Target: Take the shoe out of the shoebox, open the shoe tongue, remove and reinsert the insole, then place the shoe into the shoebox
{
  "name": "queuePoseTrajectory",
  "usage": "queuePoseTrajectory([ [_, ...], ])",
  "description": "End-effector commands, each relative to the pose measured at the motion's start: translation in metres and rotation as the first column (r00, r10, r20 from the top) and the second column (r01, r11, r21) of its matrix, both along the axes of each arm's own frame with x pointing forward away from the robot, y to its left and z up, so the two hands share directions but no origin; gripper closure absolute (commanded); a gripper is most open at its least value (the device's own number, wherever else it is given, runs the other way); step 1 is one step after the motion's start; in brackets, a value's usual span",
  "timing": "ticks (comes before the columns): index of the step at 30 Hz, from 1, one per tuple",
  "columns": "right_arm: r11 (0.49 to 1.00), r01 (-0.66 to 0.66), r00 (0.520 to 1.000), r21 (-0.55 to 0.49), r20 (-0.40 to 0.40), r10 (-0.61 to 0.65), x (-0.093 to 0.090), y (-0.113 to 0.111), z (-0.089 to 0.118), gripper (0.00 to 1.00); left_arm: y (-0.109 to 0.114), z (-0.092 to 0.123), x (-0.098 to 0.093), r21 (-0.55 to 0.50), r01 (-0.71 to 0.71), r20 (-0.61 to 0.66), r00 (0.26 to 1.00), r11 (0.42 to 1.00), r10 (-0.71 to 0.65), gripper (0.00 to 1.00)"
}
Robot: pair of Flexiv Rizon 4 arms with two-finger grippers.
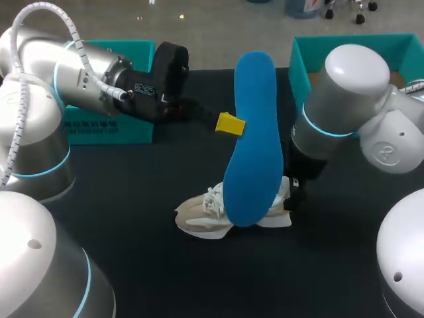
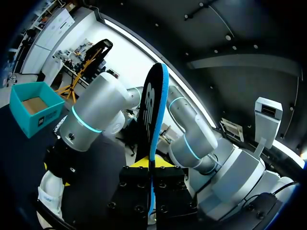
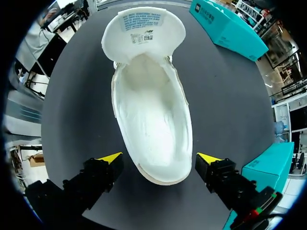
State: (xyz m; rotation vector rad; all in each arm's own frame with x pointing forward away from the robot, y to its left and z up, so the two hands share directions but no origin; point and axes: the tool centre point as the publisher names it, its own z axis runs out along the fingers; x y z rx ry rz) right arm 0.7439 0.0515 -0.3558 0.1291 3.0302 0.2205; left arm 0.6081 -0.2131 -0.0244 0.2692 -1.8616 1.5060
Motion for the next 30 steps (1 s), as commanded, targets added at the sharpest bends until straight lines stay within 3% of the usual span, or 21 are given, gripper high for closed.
queuePoseTrajectory([
  [1, 0.998, -0.002, 1.0, -0.061, -0.007, 0.001, -0.004, 0.0023, 0.0093, 0.0, -0.0006, -0.0003, -0.0006, 0.0, -0.001, 0.0, 1.0, 1.0, 0.001, 1.0],
  [30, 0.999, -0.006, 1.0, -0.036, -0.003, 0.005, -0.007, 0.0065, 0.0157, 0.0, -0.0006, -0.0003, -0.0006, 0.0, -0.001, 0.0, 1.0, 1.0, 0.001, 1.0],
])
